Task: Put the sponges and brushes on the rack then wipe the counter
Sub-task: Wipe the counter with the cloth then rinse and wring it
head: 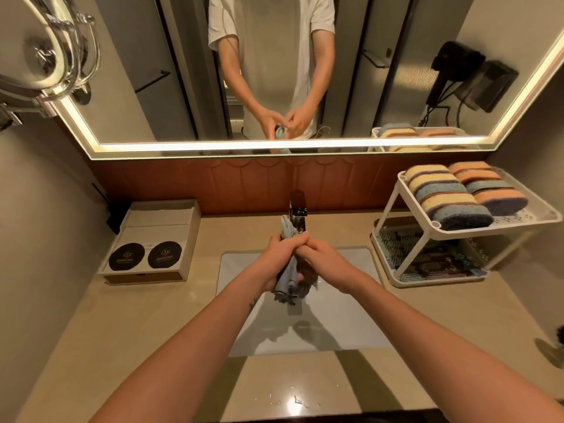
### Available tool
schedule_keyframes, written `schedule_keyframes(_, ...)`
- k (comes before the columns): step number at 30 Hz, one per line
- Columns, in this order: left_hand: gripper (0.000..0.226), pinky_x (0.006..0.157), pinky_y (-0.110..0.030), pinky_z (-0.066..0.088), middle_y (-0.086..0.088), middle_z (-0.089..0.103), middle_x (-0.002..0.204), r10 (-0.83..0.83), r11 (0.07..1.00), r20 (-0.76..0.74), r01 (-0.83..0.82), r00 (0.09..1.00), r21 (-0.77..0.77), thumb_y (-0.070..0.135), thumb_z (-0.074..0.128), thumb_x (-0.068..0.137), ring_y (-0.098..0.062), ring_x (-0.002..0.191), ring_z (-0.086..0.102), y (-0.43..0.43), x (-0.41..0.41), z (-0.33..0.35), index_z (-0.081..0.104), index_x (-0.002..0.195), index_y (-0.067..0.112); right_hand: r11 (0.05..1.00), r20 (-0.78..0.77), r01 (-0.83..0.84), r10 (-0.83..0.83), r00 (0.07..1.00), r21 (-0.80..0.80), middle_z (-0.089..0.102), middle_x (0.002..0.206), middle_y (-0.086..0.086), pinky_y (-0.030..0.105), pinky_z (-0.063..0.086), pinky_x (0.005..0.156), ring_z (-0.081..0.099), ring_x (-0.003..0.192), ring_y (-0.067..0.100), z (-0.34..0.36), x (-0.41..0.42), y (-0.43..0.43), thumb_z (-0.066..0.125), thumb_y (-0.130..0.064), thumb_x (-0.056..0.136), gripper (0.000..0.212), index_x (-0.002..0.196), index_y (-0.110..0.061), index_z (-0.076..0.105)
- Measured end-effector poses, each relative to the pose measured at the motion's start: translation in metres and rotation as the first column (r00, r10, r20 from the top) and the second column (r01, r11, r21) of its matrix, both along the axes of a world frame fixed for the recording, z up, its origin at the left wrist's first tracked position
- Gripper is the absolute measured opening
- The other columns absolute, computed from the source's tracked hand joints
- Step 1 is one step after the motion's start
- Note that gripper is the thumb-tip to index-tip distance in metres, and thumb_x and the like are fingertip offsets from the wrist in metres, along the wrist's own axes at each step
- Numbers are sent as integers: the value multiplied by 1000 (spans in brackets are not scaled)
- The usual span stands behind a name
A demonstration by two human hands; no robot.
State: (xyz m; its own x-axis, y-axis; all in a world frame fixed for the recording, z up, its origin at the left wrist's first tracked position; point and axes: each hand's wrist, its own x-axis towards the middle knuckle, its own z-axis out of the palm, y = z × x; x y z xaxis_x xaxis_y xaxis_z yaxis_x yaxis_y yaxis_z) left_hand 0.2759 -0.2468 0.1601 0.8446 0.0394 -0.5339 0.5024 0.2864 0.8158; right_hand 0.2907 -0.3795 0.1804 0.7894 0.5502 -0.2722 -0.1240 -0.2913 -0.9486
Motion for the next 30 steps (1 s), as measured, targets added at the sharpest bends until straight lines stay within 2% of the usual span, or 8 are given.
schedule_keyframes(4, 34, 63, -35, 52, -16, 66, 77, -114, 987, -75, 104, 991, -124, 32, 47, 96, -30, 63, 63, 16, -2, -7, 69, 91, 7, 985, -326, 88, -36, 945, 149, 71, 102, 21, 39, 61, 74, 72, 85, 34, 6, -8, -11, 33, -7, 98, 46, 139, -18, 49)
schedule_keyframes(7, 40, 88, -45, 51, -23, 69, 105, -201, 969, -81, 186, 976, -162, 32, 45, 93, -36, 87, 66, 18, 1, -10, 71, 107, 4, 970, -185, 238, -225, 957, 53, 71, 105, 26, 51, 58, 79, 70, 83, 36, 0, -8, -28, 35, -2, 96, 37, 121, -8, 61)
schedule_keyframes(9, 42, 97, -46, 50, -25, 68, 116, -292, 948, -83, 277, 953, -156, 29, 44, 94, -37, 98, 66, 10, 3, -6, 68, 116, 2, 929, 40, 370, -369, 928, -16, 72, 93, 15, 42, 55, 68, 66, 75, 25, -4, -9, -42, 39, -9, 101, 29, 111, -11, 67)
schedule_keyframes(13, 31, 78, -36, 56, -20, 73, 101, -427, 904, -111, 425, 897, -48, 25, 46, 97, -31, 81, 70, -13, 6, 7, 66, 109, 4, 902, 403, 396, -303, 864, -172, 65, 112, -10, 22, 50, 82, 60, 102, 6, -11, -5, -76, 54, -38, 101, 28, 126, -29, 65)
schedule_keyframes(16, 31, 74, -33, 56, -16, 75, 96, -515, 854, -131, 520, 847, -1, 25, 45, 98, -28, 78, 70, -35, 8, 14, 66, 105, 4, 937, 292, 290, -226, 929, -196, 68, 117, -10, 35, 54, 95, 62, 109, 5, -16, -6, -95, 61, -51, 95, 38, 126, -29, 66)
schedule_keyframes(19, 31, 78, -34, 55, -15, 75, 95, -578, 812, -137, 584, 804, -3, 27, 46, 98, -28, 78, 71, -59, 12, 17, 66, 105, 5, 932, 294, 330, -278, 915, -148, 73, 100, -4, 45, 57, 90, 70, 96, 15, -22, -6, -114, 66, -50, 92, 26, 105, -27, 72)
schedule_keyframes(25, 31, 83, -37, 60, -16, 75, 107, -699, 709, -128, 706, 703, 7, 32, 55, 100, -27, 90, 73, -119, 26, 10, 65, 118, 8, 855, 276, 515, -481, 832, -63, 72, 92, 1, 27, 53, 75, 67, 85, 10, -29, -6, -181, 68, -31, 95, 14, 99, -17, 70)
schedule_keyframes(30, 47, 97, -38, 57, -11, 65, 121, -802, 497, -131, 773, 582, 395, 24, 73, 91, -26, 109, 66, -186, 35, -13, 53, 133, 15, 786, 170, 617, -604, 779, -39, 72, 93, 0, 19, 56, 65, 70, 84, 10, -44, -8, -253, 62, -30, 99, 14, 105, -18, 66)
